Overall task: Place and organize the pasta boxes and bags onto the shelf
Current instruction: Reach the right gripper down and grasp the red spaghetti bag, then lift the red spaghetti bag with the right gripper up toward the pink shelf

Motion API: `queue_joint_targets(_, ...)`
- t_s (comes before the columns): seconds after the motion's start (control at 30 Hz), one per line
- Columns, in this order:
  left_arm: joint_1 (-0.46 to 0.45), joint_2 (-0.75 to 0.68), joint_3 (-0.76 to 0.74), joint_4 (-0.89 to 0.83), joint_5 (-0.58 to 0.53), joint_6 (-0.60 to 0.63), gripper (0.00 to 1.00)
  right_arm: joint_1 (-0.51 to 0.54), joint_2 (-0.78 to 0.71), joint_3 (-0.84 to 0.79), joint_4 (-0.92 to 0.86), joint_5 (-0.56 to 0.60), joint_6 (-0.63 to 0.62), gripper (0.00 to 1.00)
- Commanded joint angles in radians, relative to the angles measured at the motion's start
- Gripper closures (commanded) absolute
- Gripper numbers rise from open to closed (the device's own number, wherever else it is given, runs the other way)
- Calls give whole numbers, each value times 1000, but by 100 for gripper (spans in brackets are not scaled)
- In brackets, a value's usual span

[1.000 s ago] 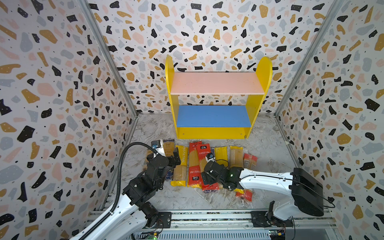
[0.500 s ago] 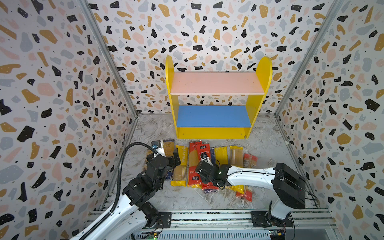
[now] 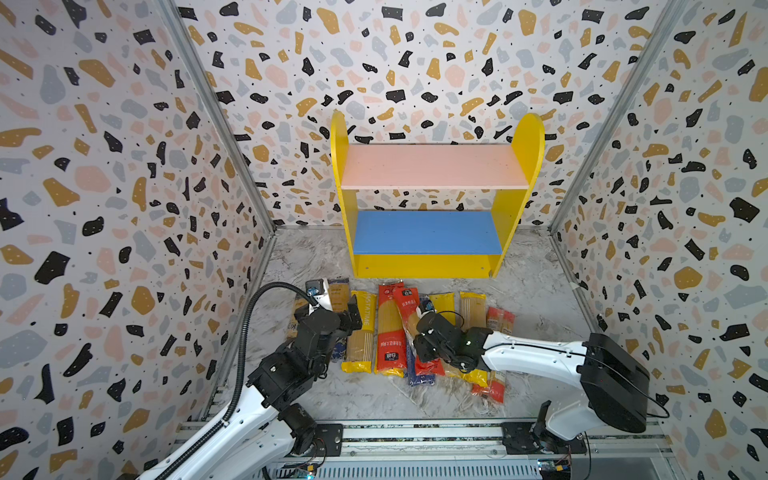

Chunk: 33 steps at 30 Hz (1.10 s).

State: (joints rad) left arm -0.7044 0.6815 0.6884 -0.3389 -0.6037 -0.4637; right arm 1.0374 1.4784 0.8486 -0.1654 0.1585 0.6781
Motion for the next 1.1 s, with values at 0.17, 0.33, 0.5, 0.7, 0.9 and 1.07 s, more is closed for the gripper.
queue_joint_targets(0.17,-6,60,62,18,-34,1,1,-16,-138,86,-109,0,-92,79)
queue_joint_targets(0.33,-6,112,99,26,-28,16,0,-38,-215,155,-191,23,-137,79)
queue_joint_targets(0.5,-5,159,136,54,-16,36,1,-65,-281,252,-270,49,-195,79)
queue_joint_targets(0.7,-6,213,168,75,-9,60,1,-110,-318,377,-329,80,-252,79)
queue_joint_targets(0.9,-6,247,193,87,-2,90,1,-165,-324,512,-333,81,-312,80)
queue_joint_targets(1.07,-6,256,209,92,-2,105,1,-204,-313,616,-324,70,-360,80)
